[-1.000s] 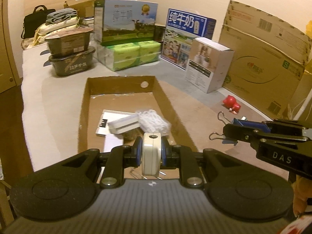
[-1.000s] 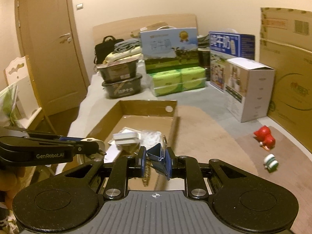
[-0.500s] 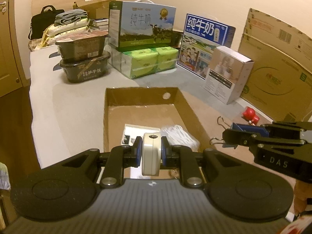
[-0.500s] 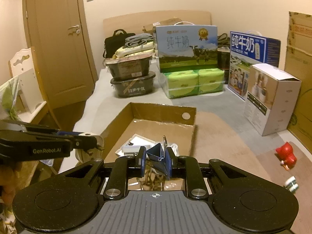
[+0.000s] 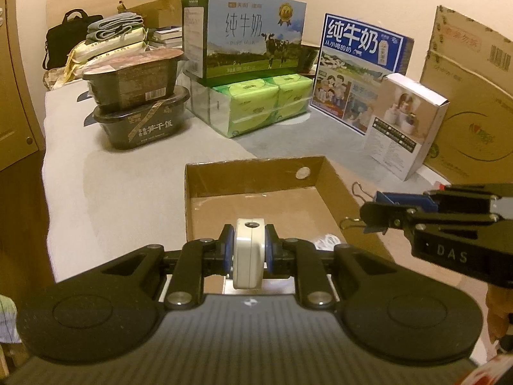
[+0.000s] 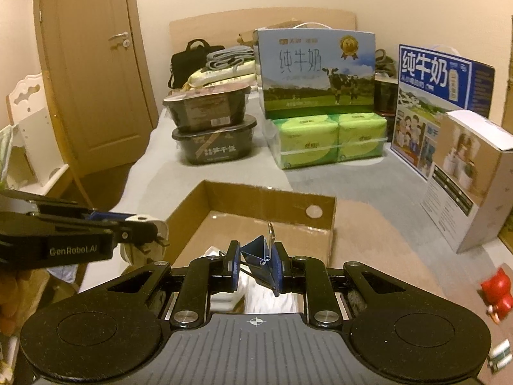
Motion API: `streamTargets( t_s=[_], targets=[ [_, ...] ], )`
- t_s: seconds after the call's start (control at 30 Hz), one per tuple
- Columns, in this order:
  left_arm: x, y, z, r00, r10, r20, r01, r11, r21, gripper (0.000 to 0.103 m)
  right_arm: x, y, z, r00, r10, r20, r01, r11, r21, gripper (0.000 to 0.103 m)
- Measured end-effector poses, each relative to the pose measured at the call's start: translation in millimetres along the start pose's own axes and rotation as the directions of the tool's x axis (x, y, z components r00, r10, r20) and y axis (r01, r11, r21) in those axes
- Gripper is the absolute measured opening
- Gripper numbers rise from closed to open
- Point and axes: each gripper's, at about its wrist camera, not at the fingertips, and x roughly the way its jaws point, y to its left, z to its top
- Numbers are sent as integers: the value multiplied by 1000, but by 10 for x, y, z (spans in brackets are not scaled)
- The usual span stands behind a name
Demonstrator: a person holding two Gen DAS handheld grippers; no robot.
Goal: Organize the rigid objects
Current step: 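Carry the plug adapter and binder clip over the cardboard box with both tools, then open both tools to drop the plug adapter and binder clip into the box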
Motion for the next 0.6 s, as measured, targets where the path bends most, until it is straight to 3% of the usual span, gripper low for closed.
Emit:
streamTargets(
  t_s=[0.6],
  targets=[
    [820, 104, 315, 1000, 3, -18, -2, 1000, 13, 17, 826, -382, 207, 998, -10, -54, 12, 1000, 26, 21]
  ],
)
